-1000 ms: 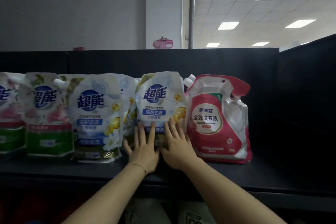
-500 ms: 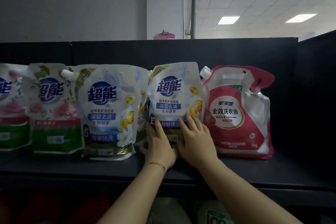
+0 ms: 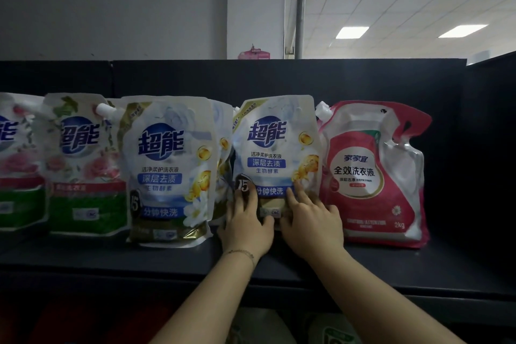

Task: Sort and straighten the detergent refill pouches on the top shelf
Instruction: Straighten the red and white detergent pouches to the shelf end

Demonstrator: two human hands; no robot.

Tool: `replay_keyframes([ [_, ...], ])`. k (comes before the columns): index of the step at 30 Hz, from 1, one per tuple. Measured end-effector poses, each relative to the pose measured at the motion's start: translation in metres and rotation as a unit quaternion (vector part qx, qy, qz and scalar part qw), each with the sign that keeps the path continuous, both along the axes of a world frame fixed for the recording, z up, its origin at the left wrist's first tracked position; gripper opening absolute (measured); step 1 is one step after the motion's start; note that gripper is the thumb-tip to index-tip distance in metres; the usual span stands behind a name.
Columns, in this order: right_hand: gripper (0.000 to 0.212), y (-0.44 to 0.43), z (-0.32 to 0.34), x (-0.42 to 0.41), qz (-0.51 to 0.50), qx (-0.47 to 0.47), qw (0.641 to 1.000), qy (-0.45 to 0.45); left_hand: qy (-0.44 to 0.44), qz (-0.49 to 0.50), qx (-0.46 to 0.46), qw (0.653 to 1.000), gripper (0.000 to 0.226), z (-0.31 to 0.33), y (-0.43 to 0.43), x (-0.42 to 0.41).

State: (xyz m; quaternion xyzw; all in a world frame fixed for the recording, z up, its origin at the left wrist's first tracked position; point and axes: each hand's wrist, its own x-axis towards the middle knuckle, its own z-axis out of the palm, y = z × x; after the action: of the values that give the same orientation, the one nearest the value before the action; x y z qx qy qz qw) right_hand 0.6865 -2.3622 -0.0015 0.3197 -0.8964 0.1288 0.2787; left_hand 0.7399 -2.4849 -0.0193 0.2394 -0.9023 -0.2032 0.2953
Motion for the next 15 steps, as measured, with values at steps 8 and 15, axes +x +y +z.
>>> replay_keyframes([
  [8, 0.072, 0.002, 0.003, -0.002, 0.024, 0.044, 0.998, -0.049, 0.014, 0.014, 0.004, 1.0, 0.071, 0.009, 0.006, 0.006],
  [15, 0.037, 0.005, 0.056, 0.021, -0.019, 0.082, 0.995, -0.062, 0.034, -0.08, -0.035, 0.996, 0.046, 0.015, -0.016, 0.056],
])
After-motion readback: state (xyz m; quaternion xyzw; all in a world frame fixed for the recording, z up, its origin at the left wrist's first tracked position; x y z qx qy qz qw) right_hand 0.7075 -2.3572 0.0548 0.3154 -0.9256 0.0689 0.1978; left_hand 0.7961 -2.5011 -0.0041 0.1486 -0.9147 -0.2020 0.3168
